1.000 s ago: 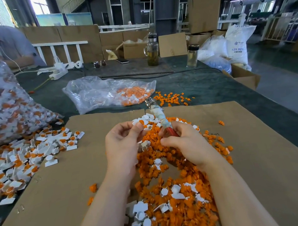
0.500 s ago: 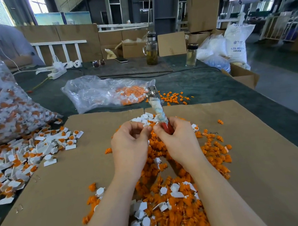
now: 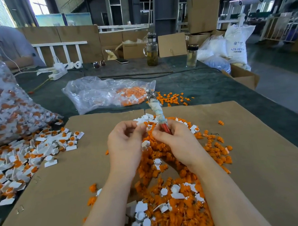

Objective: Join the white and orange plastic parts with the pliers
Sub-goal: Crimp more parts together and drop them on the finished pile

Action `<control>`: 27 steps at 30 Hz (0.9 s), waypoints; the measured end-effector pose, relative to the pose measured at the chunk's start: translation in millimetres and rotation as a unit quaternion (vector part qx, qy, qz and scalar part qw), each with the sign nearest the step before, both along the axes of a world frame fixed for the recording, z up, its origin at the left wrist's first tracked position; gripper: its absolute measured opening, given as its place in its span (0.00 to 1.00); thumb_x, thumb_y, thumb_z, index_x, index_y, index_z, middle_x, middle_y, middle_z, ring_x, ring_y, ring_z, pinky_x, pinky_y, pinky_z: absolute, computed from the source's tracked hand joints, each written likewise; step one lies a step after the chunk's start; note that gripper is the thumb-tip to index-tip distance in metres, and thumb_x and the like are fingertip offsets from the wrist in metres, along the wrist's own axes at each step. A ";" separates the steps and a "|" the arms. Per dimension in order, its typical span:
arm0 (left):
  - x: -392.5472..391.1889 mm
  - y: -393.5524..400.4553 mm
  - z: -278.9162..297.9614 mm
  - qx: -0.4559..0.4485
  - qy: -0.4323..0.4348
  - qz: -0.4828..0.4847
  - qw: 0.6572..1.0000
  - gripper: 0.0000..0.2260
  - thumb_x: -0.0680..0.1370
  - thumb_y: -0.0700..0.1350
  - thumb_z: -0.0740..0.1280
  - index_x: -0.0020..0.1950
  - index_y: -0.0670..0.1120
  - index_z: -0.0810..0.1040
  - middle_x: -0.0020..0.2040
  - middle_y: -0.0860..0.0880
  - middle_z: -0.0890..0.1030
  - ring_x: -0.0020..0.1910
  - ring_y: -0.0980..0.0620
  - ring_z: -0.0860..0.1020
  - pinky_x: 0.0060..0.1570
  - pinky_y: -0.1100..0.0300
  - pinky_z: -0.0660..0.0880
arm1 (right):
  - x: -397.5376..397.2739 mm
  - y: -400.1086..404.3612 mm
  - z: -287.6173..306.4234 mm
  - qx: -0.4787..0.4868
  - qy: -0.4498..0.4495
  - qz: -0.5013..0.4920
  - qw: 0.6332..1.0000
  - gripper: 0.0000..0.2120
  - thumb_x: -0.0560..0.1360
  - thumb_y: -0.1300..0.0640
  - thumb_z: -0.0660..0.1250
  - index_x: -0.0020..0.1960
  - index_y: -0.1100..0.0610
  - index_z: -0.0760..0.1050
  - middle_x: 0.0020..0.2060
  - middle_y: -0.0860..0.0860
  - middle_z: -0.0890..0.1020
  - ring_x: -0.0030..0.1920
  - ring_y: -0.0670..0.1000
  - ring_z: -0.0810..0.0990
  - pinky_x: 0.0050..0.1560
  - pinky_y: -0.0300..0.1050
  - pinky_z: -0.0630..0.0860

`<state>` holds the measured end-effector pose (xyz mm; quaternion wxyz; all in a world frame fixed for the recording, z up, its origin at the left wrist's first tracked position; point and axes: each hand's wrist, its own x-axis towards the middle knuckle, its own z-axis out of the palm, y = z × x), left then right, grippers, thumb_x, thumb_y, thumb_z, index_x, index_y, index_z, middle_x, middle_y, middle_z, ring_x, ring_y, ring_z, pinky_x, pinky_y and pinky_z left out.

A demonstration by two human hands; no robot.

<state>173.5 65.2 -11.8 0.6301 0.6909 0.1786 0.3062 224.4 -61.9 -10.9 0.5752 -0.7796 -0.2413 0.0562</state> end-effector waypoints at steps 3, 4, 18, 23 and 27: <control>-4.4 11.7 5.1 -0.120 -0.043 -0.035 0.991 0.01 0.77 0.37 0.70 0.46 0.41 0.81 0.34 0.51 0.84 0.34 0.57 0.82 0.38 0.66 0.80 | 2.3 -9.4 0.1 -0.032 0.034 0.056 0.997 0.05 0.75 0.52 0.70 0.48 0.52 0.76 0.36 0.38 0.79 0.37 0.36 0.76 0.44 0.40 0.70; -5.2 14.7 6.3 -0.136 -0.050 -0.040 0.989 0.01 0.77 0.37 0.70 0.46 0.41 0.80 0.33 0.52 0.83 0.34 0.58 0.82 0.39 0.66 0.80 | 2.6 -11.4 0.3 -0.047 0.037 0.065 0.996 0.08 0.73 0.50 0.70 0.49 0.52 0.76 0.39 0.40 0.79 0.39 0.38 0.77 0.44 0.41 0.71; -3.5 24.6 6.0 -0.171 -0.065 -0.066 0.981 0.03 0.76 0.37 0.69 0.44 0.43 0.80 0.34 0.51 0.83 0.35 0.56 0.81 0.43 0.64 0.81 | 0.1 -17.3 7.4 -0.140 0.022 0.129 0.981 0.12 0.75 0.54 0.71 0.51 0.42 0.69 0.50 0.46 0.79 0.50 0.46 0.79 0.54 0.44 0.75; -2.8 19.5 3.6 -0.052 -0.028 -0.019 0.998 0.03 0.76 0.39 0.72 0.43 0.45 0.81 0.36 0.51 0.84 0.36 0.55 0.83 0.38 0.66 0.79 | 0.5 -9.3 2.1 -0.133 -0.031 0.044 0.990 0.05 0.75 0.51 0.70 0.46 0.49 0.74 0.41 0.48 0.78 0.42 0.48 0.78 0.44 0.47 0.75; 0.7 7.4 0.8 0.072 0.023 0.022 0.997 0.05 0.75 0.44 0.74 0.41 0.49 0.80 0.37 0.48 0.84 0.39 0.49 0.83 0.41 0.57 0.81 | 1.4 -1.4 -2.3 -0.060 -0.067 -0.034 0.995 0.09 0.77 0.51 0.68 0.43 0.55 0.76 0.31 0.45 0.73 0.31 0.43 0.70 0.35 0.39 0.67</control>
